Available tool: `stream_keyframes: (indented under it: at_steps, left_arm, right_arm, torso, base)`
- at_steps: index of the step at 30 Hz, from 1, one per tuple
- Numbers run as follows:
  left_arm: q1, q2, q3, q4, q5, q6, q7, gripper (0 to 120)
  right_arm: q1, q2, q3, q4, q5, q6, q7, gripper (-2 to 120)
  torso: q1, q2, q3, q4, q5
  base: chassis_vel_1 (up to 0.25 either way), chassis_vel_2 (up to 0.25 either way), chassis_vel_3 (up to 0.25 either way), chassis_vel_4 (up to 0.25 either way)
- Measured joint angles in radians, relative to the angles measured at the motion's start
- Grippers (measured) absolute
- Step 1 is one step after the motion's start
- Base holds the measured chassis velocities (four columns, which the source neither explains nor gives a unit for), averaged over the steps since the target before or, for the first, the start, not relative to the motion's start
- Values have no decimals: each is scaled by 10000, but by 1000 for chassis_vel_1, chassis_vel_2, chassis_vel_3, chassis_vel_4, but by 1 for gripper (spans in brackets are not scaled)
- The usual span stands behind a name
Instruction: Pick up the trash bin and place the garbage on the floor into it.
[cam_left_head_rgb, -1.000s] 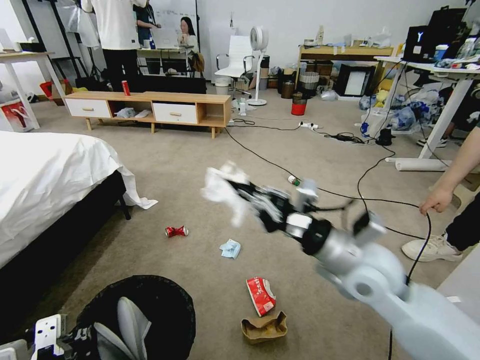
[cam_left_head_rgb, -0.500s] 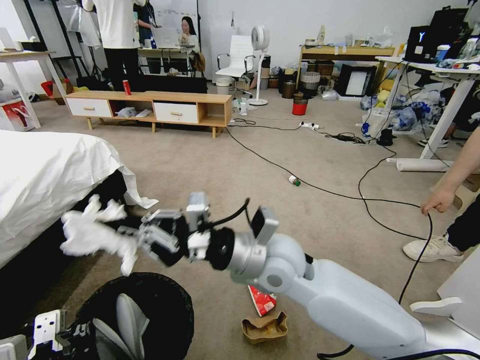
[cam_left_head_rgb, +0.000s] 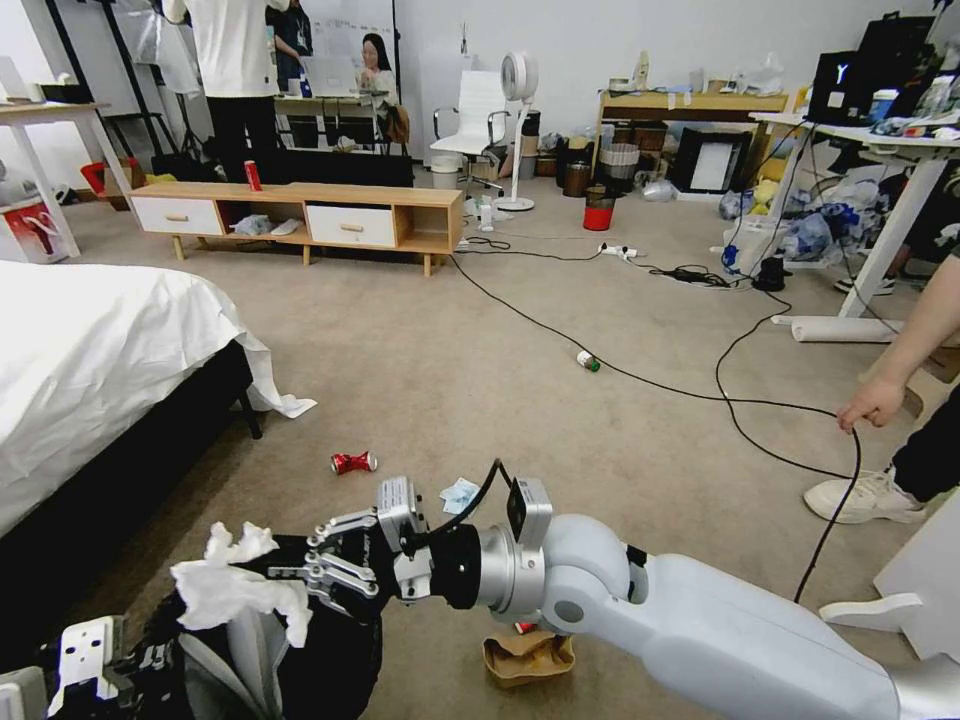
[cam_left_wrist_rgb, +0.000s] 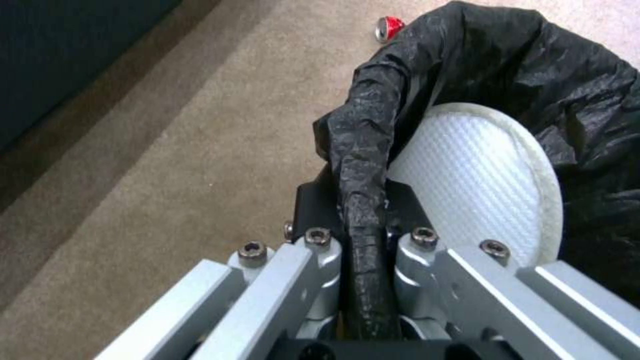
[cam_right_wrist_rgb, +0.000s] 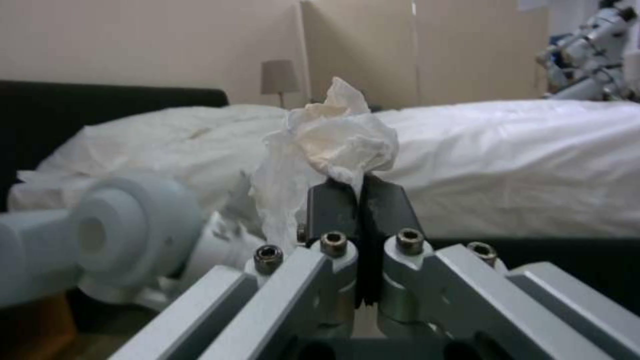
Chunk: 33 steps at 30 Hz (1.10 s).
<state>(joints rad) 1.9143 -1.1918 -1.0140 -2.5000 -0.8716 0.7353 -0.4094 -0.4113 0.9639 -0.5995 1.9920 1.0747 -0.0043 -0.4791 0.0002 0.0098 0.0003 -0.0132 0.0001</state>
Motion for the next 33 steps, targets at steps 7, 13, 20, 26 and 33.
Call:
stream_keyframes:
  at_steps: [7,13,20,26,33]
  left_arm:
    - [40,126,70,0,-149,0,-111,4]
    - [87,165,149,0,-175,0,-151,4]
    - [136,148,131,0,-313,0,-152,4]
    - [233,115,144,0,-655,0,-229,4]
    - [263,90,214,0,-832,0,-294,4]
  right_arm:
    - [-320,-201,16,-165,-460,-184,267,0]
    - [-397,-50,-172,-437,-638,-335,411,0]
    - [-416,25,-372,-816,-1067,-341,550,7]
    - [-581,62,-405,-918,-1145,-337,641,28]
    - [-716,31,-410,-961,-1265,-339,662,54]
  torso:
    - [0,0,0,0,0]
    - [0,0,0,1,-1]
    - [0,0,0,0,-2]
    - [0,0,0,1,-2]
    - [0,0,0,0,-2]
  base:
    - [0,0,0,0]
    - [0,0,0,0]
    - [0,0,0,0]
    - [0,0,0,0]
    - [0,0,0,0]
